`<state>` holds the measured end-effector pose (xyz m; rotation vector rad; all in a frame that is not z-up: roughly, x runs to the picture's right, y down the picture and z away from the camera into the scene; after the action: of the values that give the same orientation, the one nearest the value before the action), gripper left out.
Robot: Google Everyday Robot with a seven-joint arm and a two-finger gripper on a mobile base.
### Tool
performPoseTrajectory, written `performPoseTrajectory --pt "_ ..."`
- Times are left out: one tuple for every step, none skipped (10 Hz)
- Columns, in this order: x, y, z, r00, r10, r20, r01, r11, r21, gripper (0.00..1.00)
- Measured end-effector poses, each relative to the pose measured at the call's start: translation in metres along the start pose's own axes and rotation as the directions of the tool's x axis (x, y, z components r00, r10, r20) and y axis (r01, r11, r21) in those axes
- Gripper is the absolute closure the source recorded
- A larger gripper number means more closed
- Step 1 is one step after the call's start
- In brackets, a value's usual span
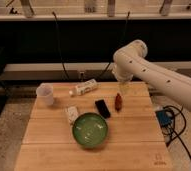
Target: Place the bottle in the ceramic bowl
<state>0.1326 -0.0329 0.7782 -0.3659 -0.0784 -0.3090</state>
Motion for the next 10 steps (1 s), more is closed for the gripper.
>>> performPoseTrajectory --pt "-0.001 -0.007 0.003 1.0 -0.019 0.0 0.019 1.0 0.005 0.2" --pt "0.0 -0.01 0.004 1.0 -0.03 -0.001 0.03 1.0 0.008 0.2" --pt "-0.004 -0.017 0.007 0.999 -0.046 -0.002 0.046 0.999 0.011 0.2" --pt "-0.009 -0.023 0.009 0.998 -0.06 -0.002 0.06 0.998 0.014 0.2" --pt "-0.016 -0.031 0.013 0.997 -0.078 0.0 0.078 0.997 0.015 0.2" --pt "-0.016 -0.036 0.015 0.996 -0.089 -0.004 0.089 0.996 0.016 0.2" --pt "-0.016 -0.039 0.018 0.995 -0.099 -0.007 0.099 0.995 0.017 0.2" --pt "-0.019 -0.046 0.022 0.993 -0.121 -0.006 0.121 0.993 0.019 0.2" --pt "-0.021 -0.049 0.024 0.992 -0.128 -0.006 0.128 0.992 0.018 0.2" --pt "-0.022 -0.052 0.026 0.991 -0.137 -0.005 0.137 0.99 0.015 0.2"
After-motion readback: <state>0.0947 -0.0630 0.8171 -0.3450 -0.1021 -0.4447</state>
